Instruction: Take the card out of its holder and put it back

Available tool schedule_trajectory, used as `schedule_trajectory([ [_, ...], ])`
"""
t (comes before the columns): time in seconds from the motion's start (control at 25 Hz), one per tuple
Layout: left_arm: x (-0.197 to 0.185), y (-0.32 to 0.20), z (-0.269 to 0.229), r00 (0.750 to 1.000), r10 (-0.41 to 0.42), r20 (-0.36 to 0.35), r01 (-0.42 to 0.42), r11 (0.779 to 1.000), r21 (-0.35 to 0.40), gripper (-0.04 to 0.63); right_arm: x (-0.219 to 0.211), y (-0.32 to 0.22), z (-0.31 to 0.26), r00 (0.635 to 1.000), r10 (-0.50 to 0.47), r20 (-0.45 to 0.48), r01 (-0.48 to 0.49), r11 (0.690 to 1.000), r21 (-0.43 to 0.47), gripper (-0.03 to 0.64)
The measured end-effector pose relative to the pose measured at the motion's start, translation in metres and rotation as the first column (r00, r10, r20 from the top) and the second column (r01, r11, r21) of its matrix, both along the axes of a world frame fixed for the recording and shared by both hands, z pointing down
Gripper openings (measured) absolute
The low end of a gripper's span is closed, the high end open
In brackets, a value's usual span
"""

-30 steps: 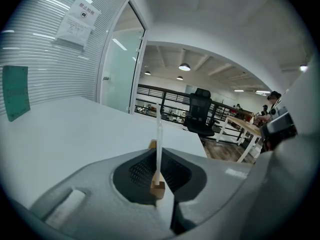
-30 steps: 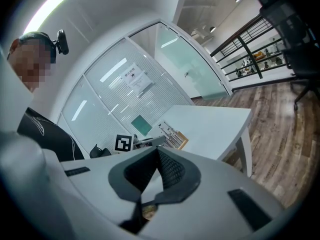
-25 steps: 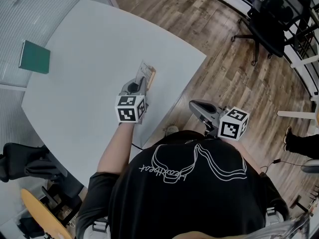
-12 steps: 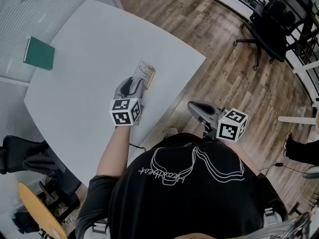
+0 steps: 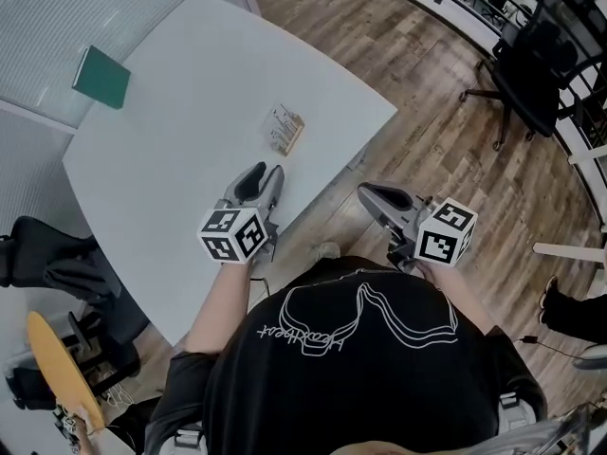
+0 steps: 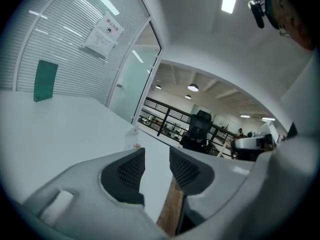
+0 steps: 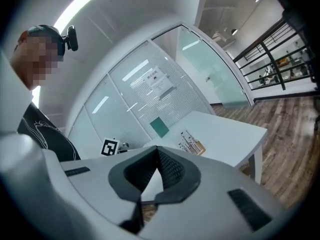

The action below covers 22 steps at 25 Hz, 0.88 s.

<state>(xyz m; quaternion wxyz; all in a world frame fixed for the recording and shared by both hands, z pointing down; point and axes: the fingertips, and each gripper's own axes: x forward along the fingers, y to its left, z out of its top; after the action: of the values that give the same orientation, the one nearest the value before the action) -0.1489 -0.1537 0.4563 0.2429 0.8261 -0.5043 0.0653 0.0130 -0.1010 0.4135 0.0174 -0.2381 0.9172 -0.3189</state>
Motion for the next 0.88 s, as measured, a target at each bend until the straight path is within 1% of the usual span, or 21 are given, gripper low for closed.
schedule_trajectory([
  [0.04,0.008,0.010,-0.010,1.000,0.014,-0.025,-0.014,1.000,0.012,0.158,-0.001,0.003,-0.005,1.000,-0.013,0.003,0.013,1.000,0.013,0.009],
  [0.08,0.017,0.021,-0.020,0.998,0.031,-0.047,-0.030,0.999,0.026,0.136,-0.001,0.007,-0.010,1.000,-0.028,0.007,0.028,0.999,0.025,0.009],
  [0.16,0.036,0.045,-0.039,0.993,0.077,-0.086,-0.072,0.996,0.053,0.074,-0.002,0.019,-0.018,0.998,-0.062,0.015,0.061,0.997,0.048,0.009],
  [0.2,0.047,0.057,-0.048,0.989,0.104,-0.103,-0.097,0.993,0.067,0.055,-0.001,0.025,-0.022,0.997,-0.078,0.018,0.077,0.995,0.059,0.009],
  [0.28,0.067,0.077,-0.064,0.981,0.146,-0.128,-0.135,0.986,0.093,0.041,0.000,0.038,-0.030,0.994,-0.107,0.022,0.105,0.991,0.081,0.009],
  [0.36,0.082,0.095,-0.077,0.976,0.168,-0.138,-0.153,0.982,0.113,0.038,0.001,0.052,-0.038,0.991,-0.133,0.019,0.130,0.986,0.103,0.009],
  [0.48,0.098,0.115,-0.093,0.972,0.191,-0.134,-0.174,0.976,0.130,0.028,0.002,0.071,-0.051,0.986,-0.165,0.005,0.163,0.976,0.145,0.009],
  [0.64,0.109,0.134,-0.106,0.972,0.206,-0.116,-0.186,0.969,0.163,0.020,0.002,0.087,-0.064,0.981,-0.194,0.003,0.190,0.963,0.192,0.009],
  [0.88,0.116,0.153,-0.107,0.976,0.206,-0.072,-0.191,0.965,0.178,0.017,0.004,0.104,-0.065,0.979,-0.205,-0.019,0.204,0.954,0.219,0.009],
])
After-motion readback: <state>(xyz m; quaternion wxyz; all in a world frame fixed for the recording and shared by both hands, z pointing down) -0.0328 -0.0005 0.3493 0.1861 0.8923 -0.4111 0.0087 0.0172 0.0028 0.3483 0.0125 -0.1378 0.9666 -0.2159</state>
